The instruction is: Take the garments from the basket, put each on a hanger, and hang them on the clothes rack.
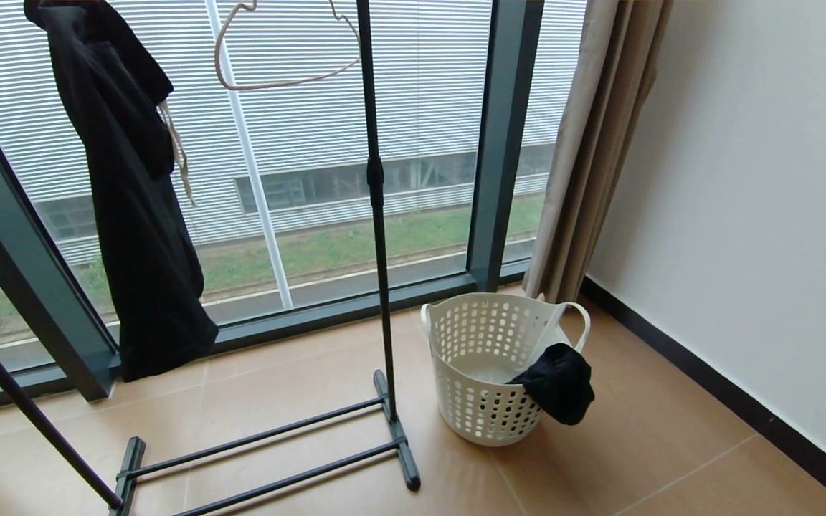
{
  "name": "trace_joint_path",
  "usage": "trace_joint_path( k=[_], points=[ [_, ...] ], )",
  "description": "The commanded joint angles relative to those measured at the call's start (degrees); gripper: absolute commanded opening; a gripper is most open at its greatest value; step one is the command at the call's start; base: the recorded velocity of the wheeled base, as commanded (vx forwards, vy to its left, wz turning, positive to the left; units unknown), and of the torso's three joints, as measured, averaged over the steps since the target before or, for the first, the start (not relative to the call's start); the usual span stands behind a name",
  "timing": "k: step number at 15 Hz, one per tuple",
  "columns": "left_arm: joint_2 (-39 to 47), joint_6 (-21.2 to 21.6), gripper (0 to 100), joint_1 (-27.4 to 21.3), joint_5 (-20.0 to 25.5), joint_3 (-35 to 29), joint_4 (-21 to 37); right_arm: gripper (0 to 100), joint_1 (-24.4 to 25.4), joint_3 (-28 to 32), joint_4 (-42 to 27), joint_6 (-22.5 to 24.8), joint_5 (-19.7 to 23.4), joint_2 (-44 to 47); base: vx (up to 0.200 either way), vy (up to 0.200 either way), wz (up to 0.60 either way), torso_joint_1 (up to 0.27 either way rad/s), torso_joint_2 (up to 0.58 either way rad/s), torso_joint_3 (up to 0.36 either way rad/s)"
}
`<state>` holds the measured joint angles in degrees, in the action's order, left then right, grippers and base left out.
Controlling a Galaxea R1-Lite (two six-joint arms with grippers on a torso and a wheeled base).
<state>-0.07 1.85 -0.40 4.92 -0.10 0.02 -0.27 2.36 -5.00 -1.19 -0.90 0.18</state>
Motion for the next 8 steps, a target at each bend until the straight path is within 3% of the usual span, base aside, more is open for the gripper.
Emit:
trace_joint_path(
  k=[1, 3, 4, 8],
  points=[
    [0.07, -0.01, 100, -0.04, 0.00, 0.01, -0.02, 100, -0.08, 0.01, -0.01, -0.04, 0.02, 0.08, 0.000, -0.200, 0.00, 0.002, 0.00, 0.007],
    [0.07, -0.01, 100, 0.05, 0.00, 0.01, -0.02, 100, -0.08, 0.01, -0.01, 0.05, 0.02, 0.08, 0.000, -0.200, 0.00, -0.002, 0.00, 0.002],
    [0.07, -0.01, 100, -0.04, 0.00, 0.01, -0.02, 100, -0.08, 0.01, -0.01, 0.05, 0.02, 0.08, 0.200, -0.200, 0.00, -0.002, 0.00, 0.002],
    [0.07, -0.01, 100, -0.04, 0.00, 0.01, -0.02, 100, -0.08, 0.01, -0.01, 0.05, -0.06, -0.01, 0.200, 0.000, 0.00, 0.004, 0.00, 0.005]
  ],
)
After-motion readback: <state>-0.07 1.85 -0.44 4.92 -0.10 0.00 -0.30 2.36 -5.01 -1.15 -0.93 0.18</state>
